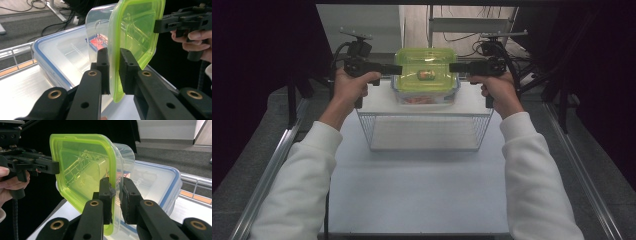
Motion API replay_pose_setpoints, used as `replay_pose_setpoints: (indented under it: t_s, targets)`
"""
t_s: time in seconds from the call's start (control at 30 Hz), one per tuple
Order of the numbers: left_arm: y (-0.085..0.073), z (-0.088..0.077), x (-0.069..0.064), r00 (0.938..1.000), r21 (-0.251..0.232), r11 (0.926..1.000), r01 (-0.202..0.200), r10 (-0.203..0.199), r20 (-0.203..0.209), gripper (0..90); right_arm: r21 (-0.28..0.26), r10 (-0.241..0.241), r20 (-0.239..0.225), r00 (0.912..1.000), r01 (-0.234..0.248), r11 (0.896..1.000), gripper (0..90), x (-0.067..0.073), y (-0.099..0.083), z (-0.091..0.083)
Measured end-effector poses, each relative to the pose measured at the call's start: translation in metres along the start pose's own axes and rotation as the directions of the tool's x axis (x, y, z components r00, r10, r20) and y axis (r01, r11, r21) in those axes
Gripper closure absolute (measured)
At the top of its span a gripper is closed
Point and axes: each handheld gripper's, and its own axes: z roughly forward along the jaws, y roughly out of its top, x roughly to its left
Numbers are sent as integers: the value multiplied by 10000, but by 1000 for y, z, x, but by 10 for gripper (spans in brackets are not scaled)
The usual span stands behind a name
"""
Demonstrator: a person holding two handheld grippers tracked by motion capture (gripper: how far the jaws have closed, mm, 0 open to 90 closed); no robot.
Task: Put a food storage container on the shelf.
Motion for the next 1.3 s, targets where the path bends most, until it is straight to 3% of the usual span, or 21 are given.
replay_pose_setpoints:
  t_s: [0.23,0.57,1.0,1.07,1.3]
  targets:
    - [1,6,5,9993,-135,9993,358,-357,79,764,1,133,49,9999,-133,9999,773,-5,5,4]
    - [4,19,8,9977,-40,9983,577,-578,-367,679,-372,428,349,9985,-415,9984,728,-11,7,13]
    - [2,19,11,9966,-130,9965,829,-829,31,607,-539,874,650,9940,-840,9950,629,-23,5,26]
    - [2,19,11,9961,-165,9960,876,-873,151,570,-492,892,774,9930,-856,9951,572,-24,5,27]
    - [2,22,11,9958,-198,9957,908,-905,144,374,-550,984,908,9910,-936,9941,527,-24,3,27]
